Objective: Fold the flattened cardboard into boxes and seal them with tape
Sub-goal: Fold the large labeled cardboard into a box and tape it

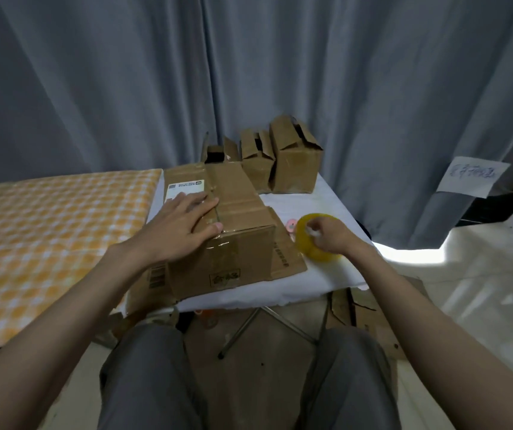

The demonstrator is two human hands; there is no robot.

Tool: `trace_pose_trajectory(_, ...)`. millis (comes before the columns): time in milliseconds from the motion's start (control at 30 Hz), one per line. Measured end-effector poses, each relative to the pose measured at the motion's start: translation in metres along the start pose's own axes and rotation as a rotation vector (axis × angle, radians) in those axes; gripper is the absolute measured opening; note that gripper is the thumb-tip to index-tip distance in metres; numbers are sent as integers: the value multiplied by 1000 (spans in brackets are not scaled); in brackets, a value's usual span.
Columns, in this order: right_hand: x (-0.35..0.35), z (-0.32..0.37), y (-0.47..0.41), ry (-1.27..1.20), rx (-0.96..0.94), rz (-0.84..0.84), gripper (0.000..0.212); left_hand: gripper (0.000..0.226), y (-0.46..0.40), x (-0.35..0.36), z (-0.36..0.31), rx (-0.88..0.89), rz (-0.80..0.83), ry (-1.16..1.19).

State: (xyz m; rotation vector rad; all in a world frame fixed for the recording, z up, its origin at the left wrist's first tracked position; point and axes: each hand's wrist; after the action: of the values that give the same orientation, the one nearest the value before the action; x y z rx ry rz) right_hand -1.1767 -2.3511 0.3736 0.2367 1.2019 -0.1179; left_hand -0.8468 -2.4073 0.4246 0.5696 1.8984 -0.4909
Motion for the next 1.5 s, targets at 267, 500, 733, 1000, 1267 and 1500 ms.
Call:
trace_pose_trajectory(267, 36, -41, 8, 231, 5, -242, 39, 77, -3, 2, 0, 18, -8, 64)
trace_pose_trajectory(500, 21, -35, 32, -254, -61, -552, 39, 81, -8, 3, -2, 29, -48, 62)
trace_pose_trajectory(733, -15, 22, 42, -450, -331, -619, 36, 96, -11, -7, -10, 43, -93, -16)
trace_pose_trajectory(1000, -18, 94, 29, -553, -479, -474, 39, 39, -20, -16, -11, 89, -164, -3)
trace_pose_trajectory(1267, -11, 113, 26, -476, -545, -421, 40, 18, -27, -13, -19, 127, -437, 267)
trace_pose_trajectory(1500, -12, 107, 21, -514, -497, -422, 41, 36, -34, -16, -28, 211, -752, 457)
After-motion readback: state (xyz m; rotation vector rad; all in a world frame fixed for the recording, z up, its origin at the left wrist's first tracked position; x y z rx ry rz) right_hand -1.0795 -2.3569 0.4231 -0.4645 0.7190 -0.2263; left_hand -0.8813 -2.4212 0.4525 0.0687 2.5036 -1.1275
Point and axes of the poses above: each hand's wrist, its own y-axis away from the middle knuckle, its own x-axis out of the palm, z = x × y, and after that the axes turned 9 degrees about y, right-handed
